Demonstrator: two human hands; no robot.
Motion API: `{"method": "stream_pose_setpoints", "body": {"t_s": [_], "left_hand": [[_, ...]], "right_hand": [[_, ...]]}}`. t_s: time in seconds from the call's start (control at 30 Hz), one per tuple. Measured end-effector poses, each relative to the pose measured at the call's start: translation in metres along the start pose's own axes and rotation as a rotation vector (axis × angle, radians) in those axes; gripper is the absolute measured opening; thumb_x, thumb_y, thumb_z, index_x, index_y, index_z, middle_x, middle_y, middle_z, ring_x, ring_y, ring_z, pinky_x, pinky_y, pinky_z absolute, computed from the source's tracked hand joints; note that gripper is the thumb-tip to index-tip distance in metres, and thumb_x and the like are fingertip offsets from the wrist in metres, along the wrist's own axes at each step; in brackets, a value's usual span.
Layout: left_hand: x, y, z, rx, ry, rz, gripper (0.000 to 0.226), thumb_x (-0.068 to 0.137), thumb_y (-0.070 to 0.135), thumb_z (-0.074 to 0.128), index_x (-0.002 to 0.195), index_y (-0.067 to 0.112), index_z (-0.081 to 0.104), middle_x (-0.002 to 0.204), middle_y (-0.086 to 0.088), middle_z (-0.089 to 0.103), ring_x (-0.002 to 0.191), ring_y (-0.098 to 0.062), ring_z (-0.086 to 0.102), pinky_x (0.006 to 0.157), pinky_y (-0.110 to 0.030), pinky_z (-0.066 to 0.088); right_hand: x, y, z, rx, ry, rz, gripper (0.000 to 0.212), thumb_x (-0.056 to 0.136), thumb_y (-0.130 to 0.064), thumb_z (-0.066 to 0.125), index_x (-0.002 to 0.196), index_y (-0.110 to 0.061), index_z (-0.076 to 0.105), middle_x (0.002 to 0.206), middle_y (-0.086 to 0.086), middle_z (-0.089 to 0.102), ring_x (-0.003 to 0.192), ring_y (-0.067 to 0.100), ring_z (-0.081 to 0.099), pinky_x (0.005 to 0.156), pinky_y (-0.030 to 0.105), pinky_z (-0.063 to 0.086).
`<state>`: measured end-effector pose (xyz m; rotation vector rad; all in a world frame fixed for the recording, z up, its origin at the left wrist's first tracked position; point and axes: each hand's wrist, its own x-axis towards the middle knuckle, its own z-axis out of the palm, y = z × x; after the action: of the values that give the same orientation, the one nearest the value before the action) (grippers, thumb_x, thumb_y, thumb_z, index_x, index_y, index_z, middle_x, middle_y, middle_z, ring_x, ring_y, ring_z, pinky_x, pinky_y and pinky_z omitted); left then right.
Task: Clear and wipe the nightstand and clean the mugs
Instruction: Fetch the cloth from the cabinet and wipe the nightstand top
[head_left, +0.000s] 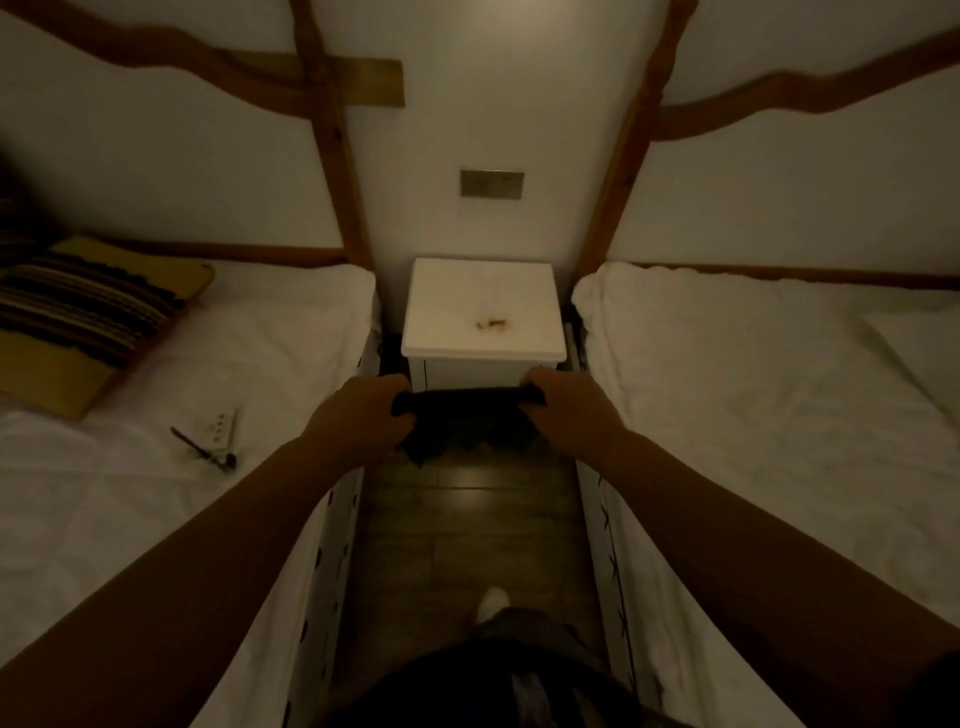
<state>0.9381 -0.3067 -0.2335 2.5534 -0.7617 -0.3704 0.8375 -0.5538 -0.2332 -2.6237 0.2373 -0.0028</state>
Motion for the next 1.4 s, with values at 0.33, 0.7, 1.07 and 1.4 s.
{"method": "stream_pose_setpoints", "body": {"t_s": [0.33, 0.7, 1.07, 1.4], "left_hand": [[0.143, -0.003, -0.023, -0.146, -0.038, -0.059, 0.016, 0.087, 0.021, 0.061, 0.075, 0.022, 0.050, 0.070, 0.000, 0.055, 0.064, -0.013, 0.054, 0.054, -0.023, 0.037], [0.372, -0.061, -0.058, -0.574, -0.169, -0.167, 0.015, 0.087, 0.013, 0.063, 0.099, 0.014, 0.053, 0.092, -0.011, 0.060, 0.088, -0.023, 0.063, 0.079, -0.037, 0.056], [0.508, -0.125, -0.051, -1.442, -0.256, -0.485, 0.057, 0.080, 0.032, 0.069, 0.129, 0.009, 0.051, 0.118, -0.016, 0.064, 0.105, -0.031, 0.066, 0.077, -0.040, 0.058], [0.593, -0.209, 0.056, -1.791, -0.276, -0.580, 0.042, 0.082, 0.010, 0.060, 0.124, 0.011, 0.060, 0.120, -0.016, 0.066, 0.109, -0.031, 0.065, 0.077, -0.035, 0.057]], "right_hand": [[0.162, 0.018, -0.023, 0.002, -0.020, -0.072, 0.007, 0.089, -0.018, 0.056, 0.091, -0.014, 0.061, 0.082, 0.006, 0.065, 0.072, 0.019, 0.059, 0.063, 0.031, 0.048], [0.377, -0.005, 0.001, 0.152, 0.035, 0.108, 0.006, 0.086, -0.016, 0.063, 0.086, -0.011, 0.062, 0.070, 0.000, 0.061, 0.064, 0.014, 0.058, 0.056, 0.021, 0.041], [0.509, -0.012, 0.028, 0.599, -0.266, 0.189, 0.029, 0.088, -0.011, 0.061, 0.117, -0.014, 0.063, 0.097, 0.004, 0.068, 0.080, 0.015, 0.069, 0.073, 0.029, 0.059], [0.607, 0.137, 0.156, 1.364, -0.461, 0.694, 0.069, 0.083, -0.032, 0.069, 0.143, -0.017, 0.037, 0.145, 0.011, 0.043, 0.128, 0.028, 0.046, 0.108, 0.045, 0.037]]}}
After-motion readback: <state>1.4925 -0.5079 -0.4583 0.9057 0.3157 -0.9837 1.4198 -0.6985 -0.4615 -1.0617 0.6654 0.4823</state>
